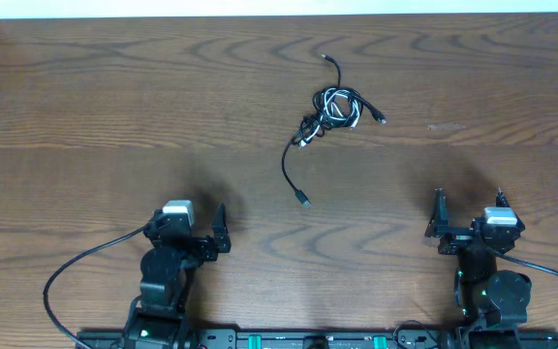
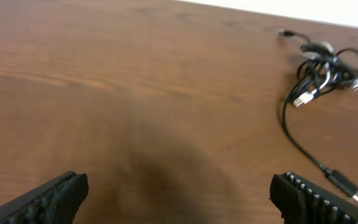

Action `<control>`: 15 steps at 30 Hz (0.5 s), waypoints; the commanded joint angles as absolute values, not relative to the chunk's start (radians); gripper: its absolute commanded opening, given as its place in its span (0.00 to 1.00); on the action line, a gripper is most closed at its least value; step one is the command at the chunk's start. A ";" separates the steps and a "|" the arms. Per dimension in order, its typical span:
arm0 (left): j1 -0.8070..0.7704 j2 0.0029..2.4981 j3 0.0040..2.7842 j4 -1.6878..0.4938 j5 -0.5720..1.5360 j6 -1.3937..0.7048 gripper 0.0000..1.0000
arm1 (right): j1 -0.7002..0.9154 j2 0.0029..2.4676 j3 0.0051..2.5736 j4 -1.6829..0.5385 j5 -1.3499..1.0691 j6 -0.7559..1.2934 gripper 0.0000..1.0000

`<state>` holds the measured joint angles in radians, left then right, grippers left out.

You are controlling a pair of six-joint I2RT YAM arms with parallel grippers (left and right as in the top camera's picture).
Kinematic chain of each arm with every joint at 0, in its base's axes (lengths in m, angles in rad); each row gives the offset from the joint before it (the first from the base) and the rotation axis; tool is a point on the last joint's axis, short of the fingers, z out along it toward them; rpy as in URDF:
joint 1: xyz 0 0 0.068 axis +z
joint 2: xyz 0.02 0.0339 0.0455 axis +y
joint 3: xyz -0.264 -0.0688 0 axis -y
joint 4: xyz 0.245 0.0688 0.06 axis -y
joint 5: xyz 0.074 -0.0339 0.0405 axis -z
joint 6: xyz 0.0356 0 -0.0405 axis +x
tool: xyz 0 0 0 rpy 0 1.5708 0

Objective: Untangle cables
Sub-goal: 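Raise the left arm and move the left gripper forward toward the cables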

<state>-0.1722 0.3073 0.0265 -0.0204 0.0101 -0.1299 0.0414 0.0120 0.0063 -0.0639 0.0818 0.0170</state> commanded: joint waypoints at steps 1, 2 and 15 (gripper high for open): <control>-0.176 0.373 0.092 -0.018 -0.012 -0.124 0.99 | 0.036 0.005 0.006 -0.068 0.076 0.006 0.99; -0.176 0.391 0.102 -0.018 -0.012 -0.124 0.99 | 0.036 0.005 0.006 -0.068 0.076 0.006 0.99; -0.176 0.773 0.350 -0.144 -0.007 -0.124 0.99 | 0.036 0.005 0.006 -0.068 0.076 0.006 0.99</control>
<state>-0.1722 0.6991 0.2680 -0.1123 0.0006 -0.1299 0.0414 0.0116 0.0063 -0.0639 0.0788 0.0170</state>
